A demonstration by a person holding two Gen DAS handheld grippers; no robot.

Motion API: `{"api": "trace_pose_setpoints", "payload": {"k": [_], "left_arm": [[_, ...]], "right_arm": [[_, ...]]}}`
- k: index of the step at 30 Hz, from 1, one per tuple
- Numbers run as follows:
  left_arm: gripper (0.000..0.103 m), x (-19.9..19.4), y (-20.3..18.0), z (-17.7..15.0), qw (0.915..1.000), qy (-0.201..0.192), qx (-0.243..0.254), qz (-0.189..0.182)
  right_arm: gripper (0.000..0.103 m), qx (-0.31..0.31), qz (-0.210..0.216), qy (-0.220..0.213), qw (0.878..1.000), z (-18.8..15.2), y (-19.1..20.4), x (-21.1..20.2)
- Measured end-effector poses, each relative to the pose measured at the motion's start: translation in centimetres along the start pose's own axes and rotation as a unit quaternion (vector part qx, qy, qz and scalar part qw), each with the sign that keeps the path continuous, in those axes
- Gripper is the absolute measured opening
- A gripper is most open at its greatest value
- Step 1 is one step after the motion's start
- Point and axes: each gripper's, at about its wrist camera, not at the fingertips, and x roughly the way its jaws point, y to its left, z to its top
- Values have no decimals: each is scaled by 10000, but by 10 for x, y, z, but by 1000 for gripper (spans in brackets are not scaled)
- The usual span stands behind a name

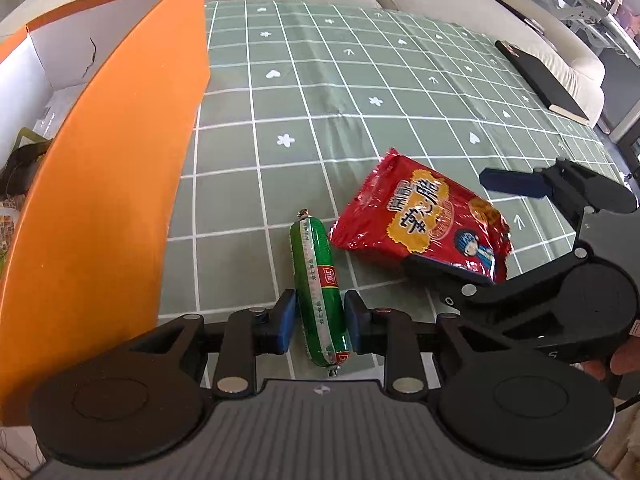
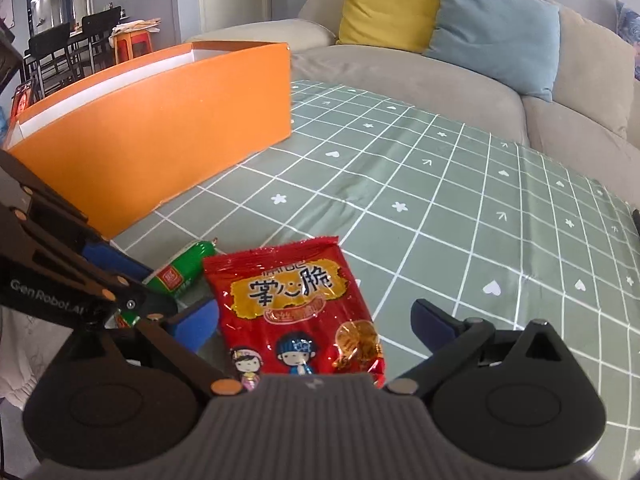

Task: Organize snacks
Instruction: 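Hold the sausage stick in the left gripper while the right gripper grasps the red chip bag, then carry the sausage stick and chip bag over the orange box and release both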

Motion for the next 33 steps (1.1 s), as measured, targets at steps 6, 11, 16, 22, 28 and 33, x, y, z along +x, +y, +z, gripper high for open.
{"api": "trace_pose_setpoints", "payload": {"k": [6,11,16,22,28,33], "left_arm": [[44,3,5,2,9995,-223,-217,-21],[43,7,-3,5,9995,-311,-16,41],[28,7,-7,3,9988,-379,191,243],[27,2,-1,2,9990,-451,-24,51],[27,-21,-8,4,9972,-728,-19,-139],[27,-47,-11,11,9949,-969,-32,-269]], "right_arm": [[96,258,89,72,9996,-2,-5,4],[84,-136,11,199,9997,-7,8,4],[79,-406,-115,190,9989,-10,17,0],[74,-338,-253,257,9988,-9,17,-6],[73,81,-476,183,9987,-4,11,-23],[73,618,-650,-82,9959,8,8,-51]]}}
